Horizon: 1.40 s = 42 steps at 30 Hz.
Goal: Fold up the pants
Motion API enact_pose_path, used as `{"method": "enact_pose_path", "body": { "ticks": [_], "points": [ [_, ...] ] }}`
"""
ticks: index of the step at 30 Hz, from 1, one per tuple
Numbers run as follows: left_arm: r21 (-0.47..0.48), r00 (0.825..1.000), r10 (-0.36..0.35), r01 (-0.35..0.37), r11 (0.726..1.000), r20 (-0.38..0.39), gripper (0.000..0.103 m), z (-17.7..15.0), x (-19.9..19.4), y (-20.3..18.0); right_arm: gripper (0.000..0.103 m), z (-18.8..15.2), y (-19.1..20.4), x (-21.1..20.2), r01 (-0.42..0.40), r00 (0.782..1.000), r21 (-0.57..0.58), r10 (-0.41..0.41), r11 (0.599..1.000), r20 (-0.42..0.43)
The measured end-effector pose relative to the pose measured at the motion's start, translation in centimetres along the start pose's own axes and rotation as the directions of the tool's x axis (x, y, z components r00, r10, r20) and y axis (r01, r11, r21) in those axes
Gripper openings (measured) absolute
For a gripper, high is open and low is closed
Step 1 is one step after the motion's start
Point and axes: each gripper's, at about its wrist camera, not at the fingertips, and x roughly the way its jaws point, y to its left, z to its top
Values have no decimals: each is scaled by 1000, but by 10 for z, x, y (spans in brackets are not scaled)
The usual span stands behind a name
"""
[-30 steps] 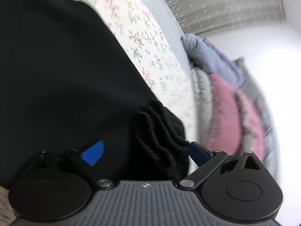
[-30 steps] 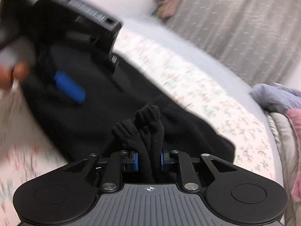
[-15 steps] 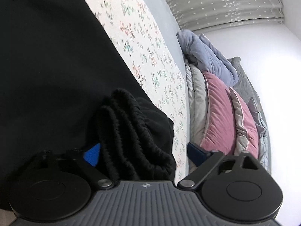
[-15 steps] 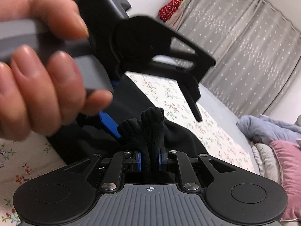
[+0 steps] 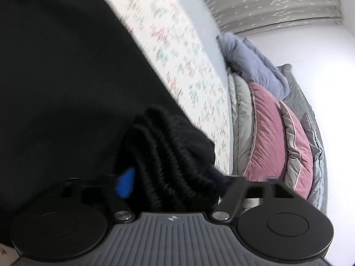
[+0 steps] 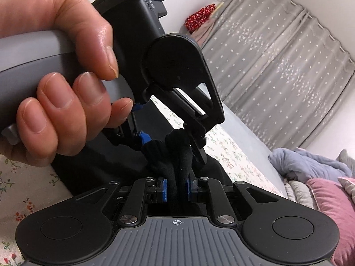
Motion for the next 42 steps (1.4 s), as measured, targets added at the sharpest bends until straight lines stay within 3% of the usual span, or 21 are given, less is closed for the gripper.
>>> {"method": "enact_pose_path", "body": {
  "ticks": [3, 5, 11, 16, 19, 23, 28, 35, 42],
  "points": [
    [23, 1000, 5, -5, 1000, 1, 83, -2, 0, 0, 14, 2, 11, -9, 7, 1000, -13, -7, 1000, 3],
    [46, 1000, -1, 1, 999, -1, 60, -4, 1, -3, 14, 3, 12, -11, 6, 1000, -18, -6, 1000, 4],
    [141, 997, 46, -55, 988, 65, 34, -7, -6, -18, 14, 5, 14, -12, 3, 1000, -21, -3, 1000, 1],
    [176, 993, 38, -57, 983, 112, 30, -4, -16, -24, 15, 7, 16, -14, 14, 1000, -24, -14, 1000, 4],
    [168, 989, 14, -40, 985, 149, 30, 5, -29, -24, 29, 6, 20, -13, 41, 999, -47, -41, 998, 6],
    [147, 983, 25, -52, 988, 183, 30, 18, -50, -16, 35, -2, 19, -9, 73, 997, -66, -76, 995, -29],
    [200, 960, 109, -163, 966, 259, 30, 27, -75, -16, 35, -14, 9, -3, 104, 990, -46, -108, 994, -90],
    [180, 936, 131, -198, 964, 327, 30, 39, -105, -5, 23, -23, 2, 4, 77, 981, 3, -75, 997, -177],
    [140, 910, 156, -224, 964, 383, 29, 54, -137, 10, 23, -17, 16, 7, 84, 976, -6, -83, 996, -203]
  ]
}}
